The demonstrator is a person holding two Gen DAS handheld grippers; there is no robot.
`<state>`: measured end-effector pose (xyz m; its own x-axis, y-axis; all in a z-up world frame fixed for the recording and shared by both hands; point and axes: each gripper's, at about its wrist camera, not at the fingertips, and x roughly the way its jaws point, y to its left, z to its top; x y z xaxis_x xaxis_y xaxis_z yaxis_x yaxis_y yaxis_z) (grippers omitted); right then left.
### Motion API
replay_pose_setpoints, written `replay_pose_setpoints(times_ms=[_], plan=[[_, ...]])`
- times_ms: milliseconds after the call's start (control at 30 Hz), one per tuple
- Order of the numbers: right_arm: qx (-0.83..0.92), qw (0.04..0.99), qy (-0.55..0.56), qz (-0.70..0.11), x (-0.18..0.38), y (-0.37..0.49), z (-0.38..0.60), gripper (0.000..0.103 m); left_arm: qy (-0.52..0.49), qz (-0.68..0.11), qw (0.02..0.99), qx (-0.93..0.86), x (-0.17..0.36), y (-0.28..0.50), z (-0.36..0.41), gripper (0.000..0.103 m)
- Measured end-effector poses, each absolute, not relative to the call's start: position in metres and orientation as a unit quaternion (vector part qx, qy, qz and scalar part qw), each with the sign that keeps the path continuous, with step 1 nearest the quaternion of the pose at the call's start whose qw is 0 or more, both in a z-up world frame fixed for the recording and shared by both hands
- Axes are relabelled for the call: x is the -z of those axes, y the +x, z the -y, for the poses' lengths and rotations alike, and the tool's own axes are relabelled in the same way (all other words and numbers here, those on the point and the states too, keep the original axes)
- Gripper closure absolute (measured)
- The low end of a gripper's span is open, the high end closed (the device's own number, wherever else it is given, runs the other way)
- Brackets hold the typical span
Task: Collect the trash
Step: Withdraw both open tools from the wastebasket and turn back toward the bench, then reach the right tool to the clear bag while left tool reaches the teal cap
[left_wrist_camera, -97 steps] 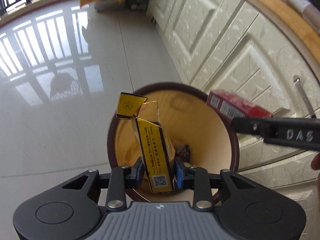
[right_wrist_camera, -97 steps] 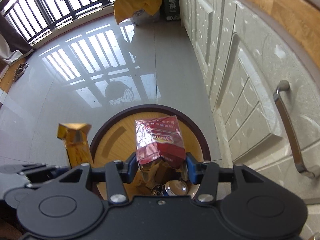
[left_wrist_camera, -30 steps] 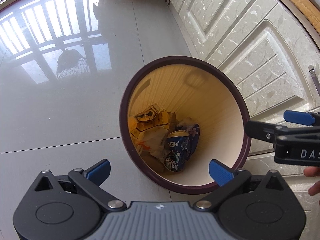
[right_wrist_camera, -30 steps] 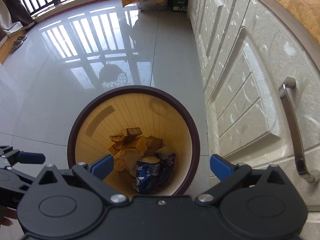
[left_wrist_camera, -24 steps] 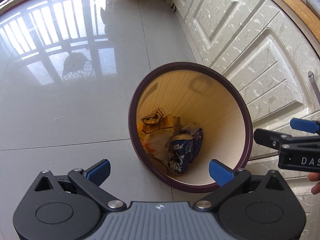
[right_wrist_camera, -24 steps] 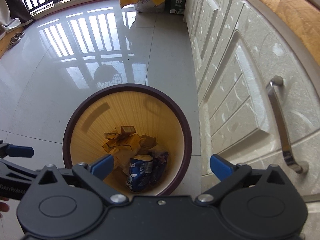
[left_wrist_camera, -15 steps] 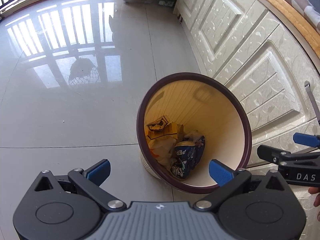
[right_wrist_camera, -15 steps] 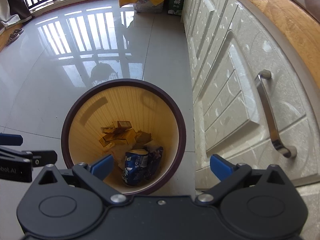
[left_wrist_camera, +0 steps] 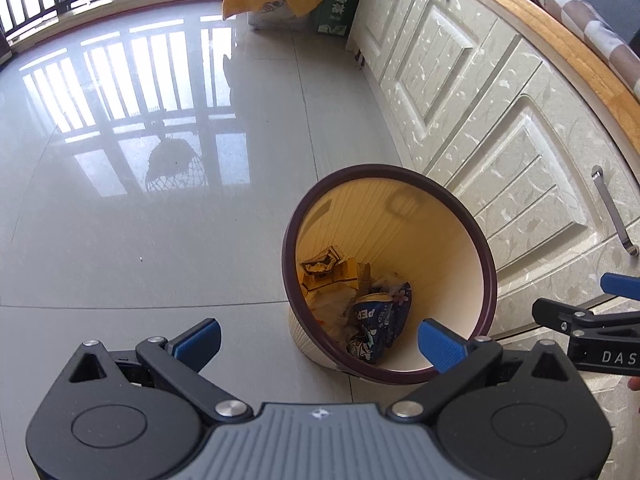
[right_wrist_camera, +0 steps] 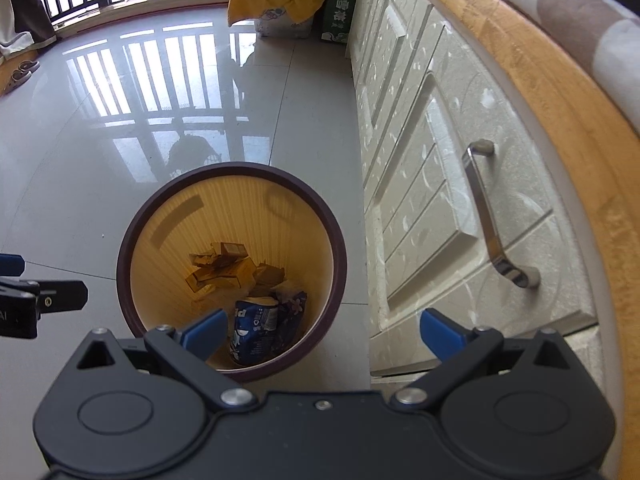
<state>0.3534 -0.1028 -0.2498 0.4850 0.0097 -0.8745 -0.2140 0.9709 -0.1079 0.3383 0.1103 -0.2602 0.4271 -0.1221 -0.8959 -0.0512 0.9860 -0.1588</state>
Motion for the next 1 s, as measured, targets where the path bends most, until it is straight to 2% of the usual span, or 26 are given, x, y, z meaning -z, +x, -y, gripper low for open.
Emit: replay_pose_setpoints(times_ms=[600, 1000], plan=[[-0.083, 0.900, -0.116, -0.411, 0.171, 0.298, 0.107, 0.000, -0.085, -0.452, 0.888, 0.008, 0.187, 0.293, -0.108, 0.000], [-0.102, 0.942, -0.118, -0.296, 0.079, 0.272, 0.114, 0.000, -0.087, -0.365, 0.927, 0.027, 0.117, 0.272, -0.082, 0.000]])
